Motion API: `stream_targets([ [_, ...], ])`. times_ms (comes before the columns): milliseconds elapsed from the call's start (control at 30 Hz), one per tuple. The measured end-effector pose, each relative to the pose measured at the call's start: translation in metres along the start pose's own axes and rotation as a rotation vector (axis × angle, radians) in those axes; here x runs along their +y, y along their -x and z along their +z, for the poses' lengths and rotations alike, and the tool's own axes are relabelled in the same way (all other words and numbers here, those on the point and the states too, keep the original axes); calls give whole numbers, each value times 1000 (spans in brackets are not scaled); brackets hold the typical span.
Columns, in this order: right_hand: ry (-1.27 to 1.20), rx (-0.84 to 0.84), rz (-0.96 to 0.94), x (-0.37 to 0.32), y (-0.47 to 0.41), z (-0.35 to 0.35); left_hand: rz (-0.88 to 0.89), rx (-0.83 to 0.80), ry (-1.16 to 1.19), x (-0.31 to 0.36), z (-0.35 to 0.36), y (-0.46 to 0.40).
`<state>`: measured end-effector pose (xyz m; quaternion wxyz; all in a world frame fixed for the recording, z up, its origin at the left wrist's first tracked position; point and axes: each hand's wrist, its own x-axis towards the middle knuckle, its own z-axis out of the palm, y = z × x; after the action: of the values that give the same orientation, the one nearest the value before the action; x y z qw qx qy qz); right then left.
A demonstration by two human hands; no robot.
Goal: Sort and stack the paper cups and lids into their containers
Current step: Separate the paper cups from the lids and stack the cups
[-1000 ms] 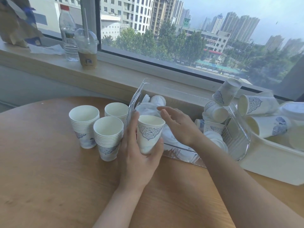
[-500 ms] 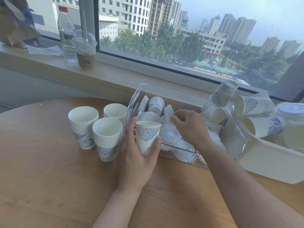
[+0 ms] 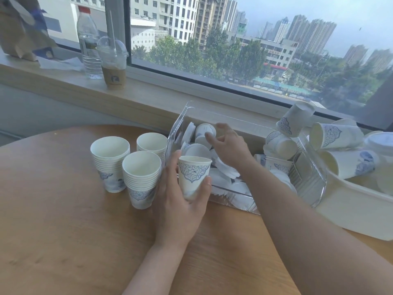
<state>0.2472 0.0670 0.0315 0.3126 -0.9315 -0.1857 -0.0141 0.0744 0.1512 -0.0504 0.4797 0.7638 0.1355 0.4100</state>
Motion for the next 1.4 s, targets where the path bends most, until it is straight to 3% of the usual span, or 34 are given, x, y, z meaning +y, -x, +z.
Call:
stream_targets([
  [233,-11,23,114,-4,-21,21,10,20,-4,-2,2,-2],
  [600,-500,149,99,-9,21,-13,43,16,-13,-3,1,0],
  [833,-741,-102,-146,-20,78,-33,58,19,5,-2,0,0],
  [1067,-677,-188,-201,-19,100,-32,123,1,9,-2,1,-1],
  [1400,-402,-131,-297,-13,103,-31,142,36,36,-2,0,-2],
])
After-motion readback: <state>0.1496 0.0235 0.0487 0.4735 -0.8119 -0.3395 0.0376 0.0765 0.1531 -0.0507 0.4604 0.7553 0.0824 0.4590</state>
